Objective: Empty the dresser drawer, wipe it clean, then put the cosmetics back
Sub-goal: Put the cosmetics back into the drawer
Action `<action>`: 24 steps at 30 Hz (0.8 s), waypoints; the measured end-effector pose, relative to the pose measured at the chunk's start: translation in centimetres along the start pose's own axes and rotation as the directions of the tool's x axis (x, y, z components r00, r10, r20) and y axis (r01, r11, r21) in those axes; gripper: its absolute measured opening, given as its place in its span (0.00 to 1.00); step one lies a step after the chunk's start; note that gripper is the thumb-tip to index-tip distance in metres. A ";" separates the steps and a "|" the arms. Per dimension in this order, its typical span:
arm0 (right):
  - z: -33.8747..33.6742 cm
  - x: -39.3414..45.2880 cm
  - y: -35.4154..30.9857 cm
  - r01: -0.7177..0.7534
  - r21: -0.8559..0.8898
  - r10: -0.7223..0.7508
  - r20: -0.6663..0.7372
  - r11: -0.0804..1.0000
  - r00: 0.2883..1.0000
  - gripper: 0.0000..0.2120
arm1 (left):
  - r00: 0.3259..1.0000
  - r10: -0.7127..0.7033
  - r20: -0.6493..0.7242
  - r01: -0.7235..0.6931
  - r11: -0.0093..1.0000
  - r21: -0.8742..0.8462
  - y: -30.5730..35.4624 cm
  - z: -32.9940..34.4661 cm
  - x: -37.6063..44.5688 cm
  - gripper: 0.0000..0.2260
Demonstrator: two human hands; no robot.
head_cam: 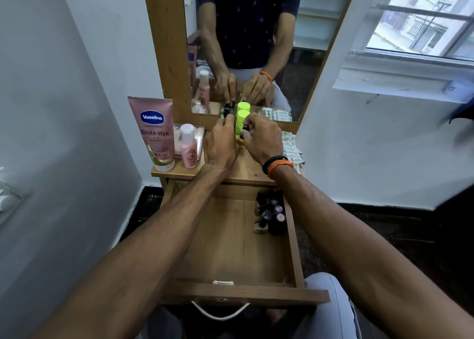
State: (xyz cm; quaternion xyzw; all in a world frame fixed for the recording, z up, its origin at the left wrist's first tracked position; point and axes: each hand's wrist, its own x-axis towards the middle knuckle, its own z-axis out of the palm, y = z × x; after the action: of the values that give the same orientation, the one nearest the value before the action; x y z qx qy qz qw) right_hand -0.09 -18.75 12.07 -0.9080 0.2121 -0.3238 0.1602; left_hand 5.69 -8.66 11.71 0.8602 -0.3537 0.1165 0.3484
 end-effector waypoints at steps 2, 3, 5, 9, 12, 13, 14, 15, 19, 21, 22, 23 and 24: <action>-0.3 -0.2 0.1 -0.017 0.019 0.017 0.000 1.000 1.000 0.06 | 1.000 -0.008 0.015 0.008 1.000 0.002 -0.1 0.0 0.0 0.12; -0.4 -0.3 0.2 -0.027 0.026 0.027 -0.002 0.999 1.000 0.06 | 1.000 -0.014 0.020 0.014 1.000 0.006 -0.2 0.0 0.0 0.11; -0.7 -0.6 0.3 -0.038 0.040 0.038 -0.003 0.998 0.999 0.06 | 0.999 -0.019 0.027 0.018 1.000 0.021 -0.3 0.0 0.0 0.09; -1.5 -1.6 0.6 -0.031 0.071 0.033 -0.014 0.997 0.999 0.06 | 1.000 0.023 0.020 -0.024 0.999 0.049 -0.3 -0.2 -0.2 0.08; -2.3 -2.4 0.8 -0.048 0.090 0.052 -0.040 0.995 0.998 0.06 | 0.999 0.046 0.005 -0.046 0.997 0.061 -0.2 -0.5 -0.5 0.07; -2.5 -2.6 0.8 -0.057 0.096 0.062 -0.045 0.994 0.997 0.06 | 0.999 0.044 0.001 -0.044 0.997 0.063 -0.1 -0.6 -0.6 0.06; -2.8 -2.9 0.8 -0.066 0.102 0.071 -0.047 0.993 0.996 0.06 | 0.999 0.040 -0.004 -0.040 0.998 0.056 0.0 -0.8 -0.8 0.06; -3.1 -3.2 0.9 -0.076 0.106 0.081 -0.045 0.991 0.996 0.06 | 0.999 0.034 -0.008 -0.034 0.999 0.039 0.1 -1.0 -1.0 0.06; -4.5 -5.1 0.9 -0.110 0.125 0.116 -0.039 0.986 0.993 0.05 | 1.000 -0.011 -0.011 0.010 0.997 -0.077 0.0 -2.0 -2.8 0.07; -5.0 -6.4 0.6 -0.123 0.138 0.129 -0.036 0.983 0.991 0.05 | 1.000 -0.011 -0.014 0.010 0.994 -0.105 -0.1 -2.5 -4.2 0.08; -5.3 -7.1 0.5 -0.126 0.142 0.132 -0.031 0.982 0.991 0.06 | 1.000 -0.002 -0.017 0.000 0.993 -0.119 -0.2 -2.7 -4.9 0.07; -5.4 -7.7 0.3 -0.127 0.146 0.132 -0.029 0.981 0.991 0.06 | 1.000 0.009 -0.021 -0.012 0.991 -0.134 -0.2 -2.9 -5.6 0.07; -5.7 -8.3 0.2 -0.124 0.150 0.130 -0.031 0.981 0.991 0.06 | 0.999 0.019 -0.027 -0.023 0.990 -0.142 -0.2 -3.1 -6.3 0.06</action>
State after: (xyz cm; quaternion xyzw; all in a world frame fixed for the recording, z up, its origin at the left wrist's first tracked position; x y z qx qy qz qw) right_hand -9.71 -15.69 11.88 -0.8715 0.2484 -0.3459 0.2431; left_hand 1.45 -3.13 11.01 0.8278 -0.3656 0.1055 0.4123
